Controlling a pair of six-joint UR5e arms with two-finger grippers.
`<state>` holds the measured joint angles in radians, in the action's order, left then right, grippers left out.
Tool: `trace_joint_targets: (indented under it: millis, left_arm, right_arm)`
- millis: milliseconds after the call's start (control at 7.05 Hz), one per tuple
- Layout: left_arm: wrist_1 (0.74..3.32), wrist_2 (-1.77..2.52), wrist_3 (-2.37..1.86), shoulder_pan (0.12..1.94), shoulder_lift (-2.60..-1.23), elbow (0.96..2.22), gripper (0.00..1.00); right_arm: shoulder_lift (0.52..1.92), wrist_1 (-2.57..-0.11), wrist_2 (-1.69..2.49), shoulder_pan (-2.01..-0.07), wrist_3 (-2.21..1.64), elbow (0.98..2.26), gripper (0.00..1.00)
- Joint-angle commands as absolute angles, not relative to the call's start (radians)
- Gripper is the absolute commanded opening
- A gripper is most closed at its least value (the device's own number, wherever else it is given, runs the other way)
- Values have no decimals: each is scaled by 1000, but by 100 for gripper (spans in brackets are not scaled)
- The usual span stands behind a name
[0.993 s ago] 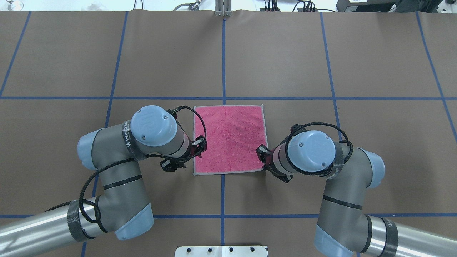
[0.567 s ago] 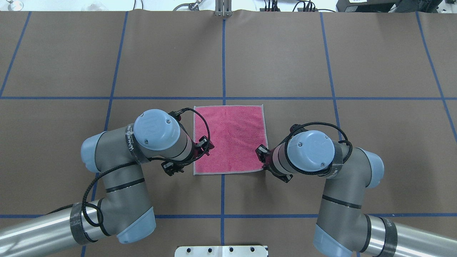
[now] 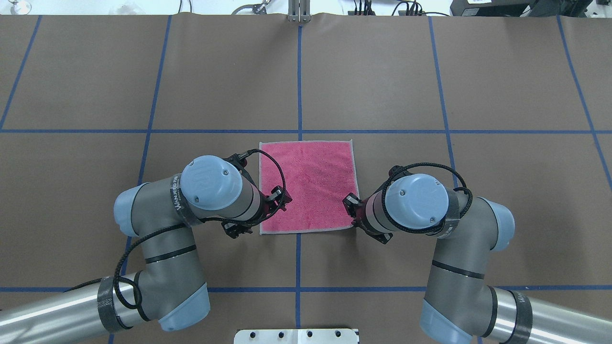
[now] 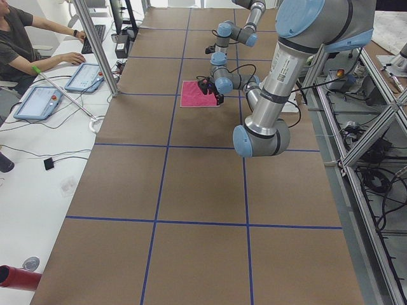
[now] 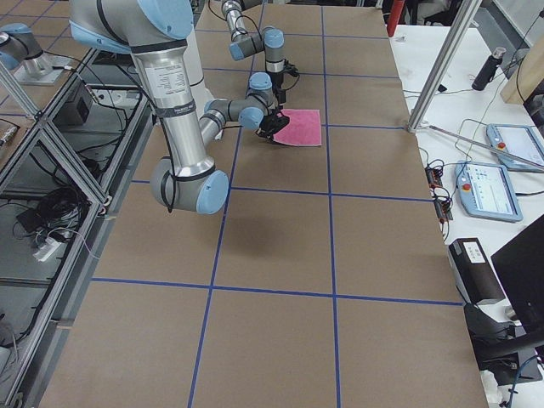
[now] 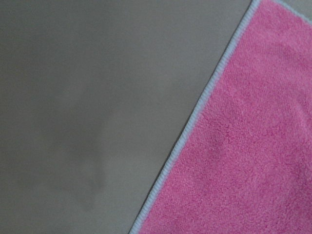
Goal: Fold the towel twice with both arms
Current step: 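Close both grippers on the two near corners of the towel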
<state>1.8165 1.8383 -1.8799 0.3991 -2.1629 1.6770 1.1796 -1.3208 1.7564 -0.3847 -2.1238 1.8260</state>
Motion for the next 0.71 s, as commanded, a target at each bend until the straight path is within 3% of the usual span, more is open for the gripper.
trace_joint_targets:
  millis: [0, 142, 567]
  left_arm:
    - [1806, 1835, -1885, 380, -2158, 1667, 86]
    - [1795, 1835, -1900, 380, -2155, 1667, 75]
    - [1766, 1836, -1916, 371, -2157, 1667, 64]
  right_arm:
    - [1180, -1321, 1756, -383, -2125, 1825, 0]
    - [1180, -1321, 1756, -383, -2125, 1825, 0]
    - [1178, -1321, 1756, -383, -2125, 1827, 0]
